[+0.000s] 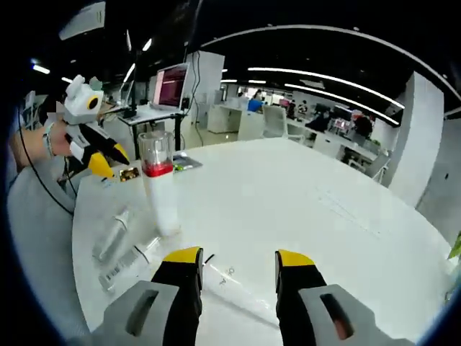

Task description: Arrange the skincare products in the storage area until every visible bottle or jar stands upright without overlapping.

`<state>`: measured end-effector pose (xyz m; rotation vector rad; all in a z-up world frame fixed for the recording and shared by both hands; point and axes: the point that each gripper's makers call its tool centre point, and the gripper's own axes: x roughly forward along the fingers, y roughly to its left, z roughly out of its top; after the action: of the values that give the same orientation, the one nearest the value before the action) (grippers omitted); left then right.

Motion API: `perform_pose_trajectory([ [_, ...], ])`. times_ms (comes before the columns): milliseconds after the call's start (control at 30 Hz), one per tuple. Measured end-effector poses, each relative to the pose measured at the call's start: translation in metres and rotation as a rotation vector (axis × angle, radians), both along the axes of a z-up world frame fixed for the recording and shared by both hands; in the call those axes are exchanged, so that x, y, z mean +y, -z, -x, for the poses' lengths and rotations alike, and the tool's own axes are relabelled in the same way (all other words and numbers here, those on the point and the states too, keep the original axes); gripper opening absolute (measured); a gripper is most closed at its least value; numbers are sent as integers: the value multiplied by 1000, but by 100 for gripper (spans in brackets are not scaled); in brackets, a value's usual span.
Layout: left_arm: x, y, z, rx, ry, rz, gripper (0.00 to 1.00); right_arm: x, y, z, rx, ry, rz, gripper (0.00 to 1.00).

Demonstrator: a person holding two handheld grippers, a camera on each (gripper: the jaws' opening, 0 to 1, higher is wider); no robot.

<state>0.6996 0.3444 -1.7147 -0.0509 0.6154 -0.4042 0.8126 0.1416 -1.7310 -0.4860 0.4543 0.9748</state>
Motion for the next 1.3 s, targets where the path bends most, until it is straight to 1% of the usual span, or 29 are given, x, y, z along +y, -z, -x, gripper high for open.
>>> perform_pose_trajectory([
  [67,-4,3,5,5,-3,1,32,-4,8,-3,0,-38,66,38],
  [133,-6,8,8,19,22,-27,34,-3,14,-4,29,-76,88,38],
  [200,-8,12,8,31,34,-40,33,-1,19,-3,63,-132,112,41],
  [233,-8,12,6,29,35,-41,33,-2,25,-2,84,-152,147,42],
  [333,-7,15,4,34,37,-42,34,-2,32,-3,89,-219,216,41],
  [400,-5,18,4,44,34,-49,33,0,37,-1,113,-248,241,43],
  [433,-4,19,5,50,33,-56,33,0,42,1,130,-280,272,45],
  [467,-3,20,5,54,32,-59,33,0,45,1,135,-297,293,45],
  [500,-3,21,5,55,31,-60,33,0,49,0,128,-320,336,45],
  [600,-4,24,4,64,39,-66,33,-1,59,0,131,-380,418,44],
  [633,-4,25,4,67,42,-72,33,0,61,0,137,-395,434,44],
  [700,-3,28,3,76,47,-85,33,3,64,1,128,-442,474,43],
  [800,-3,30,4,82,53,-88,33,3,69,1,151,-486,527,41],
  [900,-3,30,5,83,56,-92,33,4,76,-1,145,-548,615,39],
  [1000,-2,32,4,87,56,-93,33,8,79,-1,156,-582,655,36],
  [1067,-3,32,4,91,57,-96,33,10,81,5,176,-617,677,31],
  [1100,-3,33,5,91,61,-98,33,10,83,4,172,-626,695,31],
  [1133,-4,33,5,91,64,-99,33,7,85,2,152,-642,742,31],
  [1167,-5,33,5,91,68,-100,33,7,88,3,153,-650,754,31],
  [1200,-5,33,5,92,70,-102,33,8,88,4,151,-650,752,31],
  [1233,-5,34,5,92,73,-104,33,10,87,3,163,-646,742,31],
  [1300,-6,34,5,92,75,-105,33,9,87,3,168,-649,749,30],
])
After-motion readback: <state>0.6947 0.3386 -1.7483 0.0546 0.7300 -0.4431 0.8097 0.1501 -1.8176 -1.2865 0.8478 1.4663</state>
